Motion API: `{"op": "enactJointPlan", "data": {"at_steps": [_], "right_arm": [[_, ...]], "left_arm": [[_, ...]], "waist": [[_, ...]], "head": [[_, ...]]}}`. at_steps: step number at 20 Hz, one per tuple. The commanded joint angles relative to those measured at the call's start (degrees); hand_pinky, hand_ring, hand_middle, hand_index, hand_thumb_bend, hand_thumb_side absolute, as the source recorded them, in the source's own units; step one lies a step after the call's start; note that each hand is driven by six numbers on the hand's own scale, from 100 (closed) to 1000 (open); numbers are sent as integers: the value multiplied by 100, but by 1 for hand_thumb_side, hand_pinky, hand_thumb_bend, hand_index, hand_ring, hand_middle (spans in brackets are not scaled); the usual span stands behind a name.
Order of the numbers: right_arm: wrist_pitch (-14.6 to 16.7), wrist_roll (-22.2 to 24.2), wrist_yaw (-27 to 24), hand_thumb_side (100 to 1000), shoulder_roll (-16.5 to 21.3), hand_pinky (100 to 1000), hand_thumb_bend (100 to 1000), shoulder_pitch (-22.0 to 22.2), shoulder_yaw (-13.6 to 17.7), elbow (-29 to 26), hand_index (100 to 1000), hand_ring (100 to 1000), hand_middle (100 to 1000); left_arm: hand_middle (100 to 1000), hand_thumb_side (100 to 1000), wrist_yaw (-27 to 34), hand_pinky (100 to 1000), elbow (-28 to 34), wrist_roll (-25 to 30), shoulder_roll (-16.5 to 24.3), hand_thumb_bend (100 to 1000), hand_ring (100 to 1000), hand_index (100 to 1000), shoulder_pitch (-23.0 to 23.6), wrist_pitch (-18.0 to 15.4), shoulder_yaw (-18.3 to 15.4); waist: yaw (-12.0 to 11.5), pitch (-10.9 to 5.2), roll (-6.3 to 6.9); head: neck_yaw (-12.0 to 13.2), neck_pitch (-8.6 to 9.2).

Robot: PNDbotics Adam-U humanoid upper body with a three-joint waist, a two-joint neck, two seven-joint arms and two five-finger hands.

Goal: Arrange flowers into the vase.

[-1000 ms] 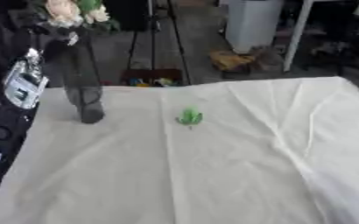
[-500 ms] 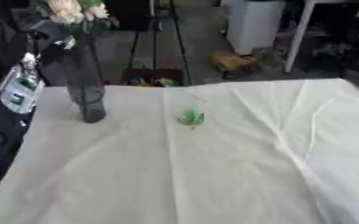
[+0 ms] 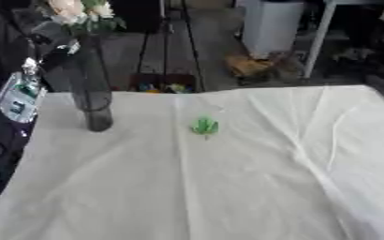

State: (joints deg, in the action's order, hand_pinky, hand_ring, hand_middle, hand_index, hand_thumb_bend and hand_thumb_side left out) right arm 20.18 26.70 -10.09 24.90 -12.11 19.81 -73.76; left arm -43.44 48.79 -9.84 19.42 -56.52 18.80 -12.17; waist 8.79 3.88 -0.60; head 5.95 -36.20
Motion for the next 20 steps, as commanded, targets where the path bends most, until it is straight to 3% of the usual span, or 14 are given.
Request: {"op": "enactJointPlan", "data": {"at_steps": [1,11,15,20], "right_arm": [[6,-13,5,868,100,875,100,-51,64,-74,992,1000,844],[-4,-46,-5,877,83,874,100,-22,88,-77,991,1000,844],[-13,-44,-5,879,66,875,100,-17,85,-84,991,1000,844],[-20,-48,-7,880,54,875,100,-23,90,-90,991,1000,844]], "left_arm": [[780,788,186,764,383,31,258,845,762,736,14,-160,66],[745,781,1136,722,1884,-71,507,873,723,703,1196,-641,97],[742,786,1973,718,2486,-65,591,880,714,700,1668,-741,208],[744,756,2402,713,3056,-41,670,870,716,700,2112,-949,269]], "waist": [[-18,-81,-23],[-154,-101,-58],[-170,-105,-58],[-184,-82,-65]], "head": [[-19,-21],[-93,-52],[-111,-49],[-126,-26]]}}
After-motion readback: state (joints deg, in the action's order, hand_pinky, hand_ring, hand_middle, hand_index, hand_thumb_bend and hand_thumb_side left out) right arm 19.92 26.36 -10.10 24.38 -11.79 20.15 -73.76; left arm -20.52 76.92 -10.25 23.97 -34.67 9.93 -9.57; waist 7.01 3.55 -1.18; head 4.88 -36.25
